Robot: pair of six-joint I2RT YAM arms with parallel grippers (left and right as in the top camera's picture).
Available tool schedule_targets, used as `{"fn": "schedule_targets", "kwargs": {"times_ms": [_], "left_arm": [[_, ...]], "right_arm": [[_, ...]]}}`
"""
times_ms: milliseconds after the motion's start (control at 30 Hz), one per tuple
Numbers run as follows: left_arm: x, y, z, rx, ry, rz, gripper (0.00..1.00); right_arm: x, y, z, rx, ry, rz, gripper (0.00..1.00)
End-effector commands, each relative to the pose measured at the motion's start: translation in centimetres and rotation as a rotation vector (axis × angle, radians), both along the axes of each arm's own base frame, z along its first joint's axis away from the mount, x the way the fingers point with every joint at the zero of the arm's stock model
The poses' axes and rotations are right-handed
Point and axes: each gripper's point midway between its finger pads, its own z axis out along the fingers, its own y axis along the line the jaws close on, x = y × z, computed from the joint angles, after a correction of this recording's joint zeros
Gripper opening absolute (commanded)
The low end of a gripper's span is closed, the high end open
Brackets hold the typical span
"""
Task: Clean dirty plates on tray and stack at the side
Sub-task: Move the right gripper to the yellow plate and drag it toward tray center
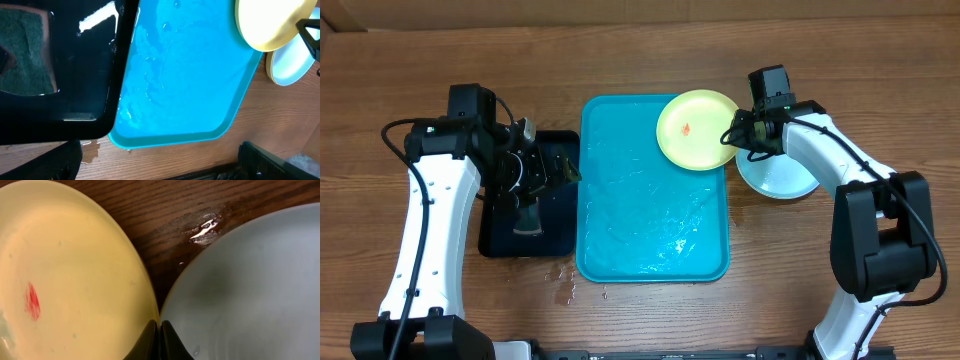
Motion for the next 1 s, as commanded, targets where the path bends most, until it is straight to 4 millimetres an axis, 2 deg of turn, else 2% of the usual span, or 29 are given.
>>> {"fn": "schedule_targets", "kwargs": {"times_ms": [0,200,333,467,600,800,967], "left_arm": [[0.4,-0.1,0.5,-0.019,-0.010,0.016,1.00],[0.4,-0.1,0.5,-0.019,-0.011,0.016,1.00],[0.4,-0.1,0.5,-0.019,-0.010,0.017,1.00],[0.4,-0.1,0.5,-0.019,-0.010,0.017,1.00],[0.4,-0.1,0.5,-0.019,-0.010,0.017,1.00],[0.4,-0.1,0.5,-0.019,-0.010,0.017,1.00],[0.4,-0.1,0.5,-0.019,-0.010,0.017,1.00]], "right_arm": [[0.1,1.1,1.3,0.049,-0.011,0.024,0.04],[-0.9,3.8,6.5,0.206,-0.032,0.096,0.04],[-3.7,6.0,9.0,0.350,0.024,0.161,0.04],[-7.4,6.2,8.2,0.387,0.187,0.154,0.04],[-10.0,5.7,7.1,0.371,0.299,0.134,0.04],[-12.8,5.1,5.5,0.356,0.412,0.110,0.04],[-14.0,4.8,4.1,0.351,0.452,0.101,0.04]]}}
